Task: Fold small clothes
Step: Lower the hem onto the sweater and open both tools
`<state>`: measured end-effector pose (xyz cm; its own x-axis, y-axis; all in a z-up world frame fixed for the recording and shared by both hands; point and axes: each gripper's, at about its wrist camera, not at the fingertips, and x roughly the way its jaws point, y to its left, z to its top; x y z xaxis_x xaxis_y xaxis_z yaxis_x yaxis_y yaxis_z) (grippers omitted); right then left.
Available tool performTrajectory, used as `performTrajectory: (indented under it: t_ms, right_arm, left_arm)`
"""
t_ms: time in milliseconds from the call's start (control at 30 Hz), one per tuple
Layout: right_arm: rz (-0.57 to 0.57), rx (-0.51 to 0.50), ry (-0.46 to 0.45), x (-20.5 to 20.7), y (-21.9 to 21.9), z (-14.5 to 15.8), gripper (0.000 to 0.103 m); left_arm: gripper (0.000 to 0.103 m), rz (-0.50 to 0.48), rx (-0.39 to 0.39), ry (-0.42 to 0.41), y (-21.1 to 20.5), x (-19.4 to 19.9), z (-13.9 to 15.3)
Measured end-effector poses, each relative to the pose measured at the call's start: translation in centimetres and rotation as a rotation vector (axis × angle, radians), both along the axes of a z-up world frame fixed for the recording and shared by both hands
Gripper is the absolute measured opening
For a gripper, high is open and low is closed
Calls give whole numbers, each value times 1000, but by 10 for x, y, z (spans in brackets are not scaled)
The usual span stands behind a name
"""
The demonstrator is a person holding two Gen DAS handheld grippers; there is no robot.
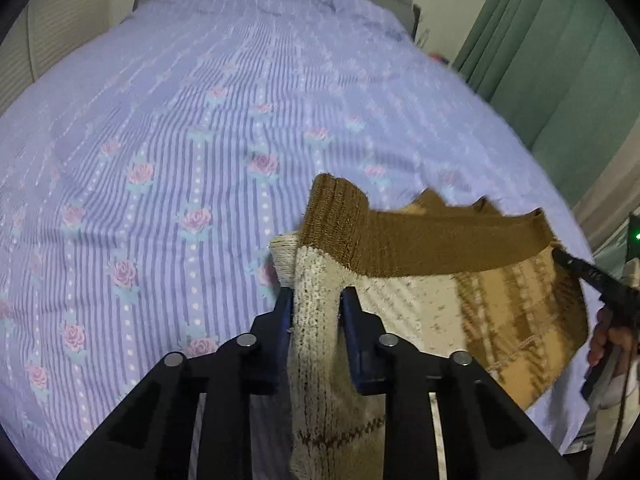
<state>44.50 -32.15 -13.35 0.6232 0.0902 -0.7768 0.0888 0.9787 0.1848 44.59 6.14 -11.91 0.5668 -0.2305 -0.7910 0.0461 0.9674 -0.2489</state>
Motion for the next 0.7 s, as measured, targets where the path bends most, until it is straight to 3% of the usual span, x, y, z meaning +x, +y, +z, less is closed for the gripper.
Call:
performTrajectory:
  t_ms: [100, 233, 300, 367, 500, 567, 700]
  right_arm:
    - [-1, -51, -51, -9, 8, 9, 13]
    - [-20, -108, -7, -1, 15, 2, 13]
    - [-24, -125, 18, 1, 17, -2, 23]
    - [-41, -166, 21, -5, 19, 6, 51]
    - [-55, -207, -88, -36, 29, 43, 56]
    - [-39, -199, -136, -56, 40, 64, 64]
    - [55, -156, -196, -100, 72, 86, 65]
  left_arm:
    - [24, 17, -39, -13, 7, -1, -1]
    - [27, 33, -44, 23, 13, 3, -18]
    - [33, 27, -43, 25, 16, 2, -14]
    - [57, 35, -10, 14, 21, -1, -6]
    - [64, 1, 28, -87, 29, -20, 24]
    - [69, -32, 4, -108, 35, -36, 34]
    - [69, -112, -85, -99, 49, -68, 35]
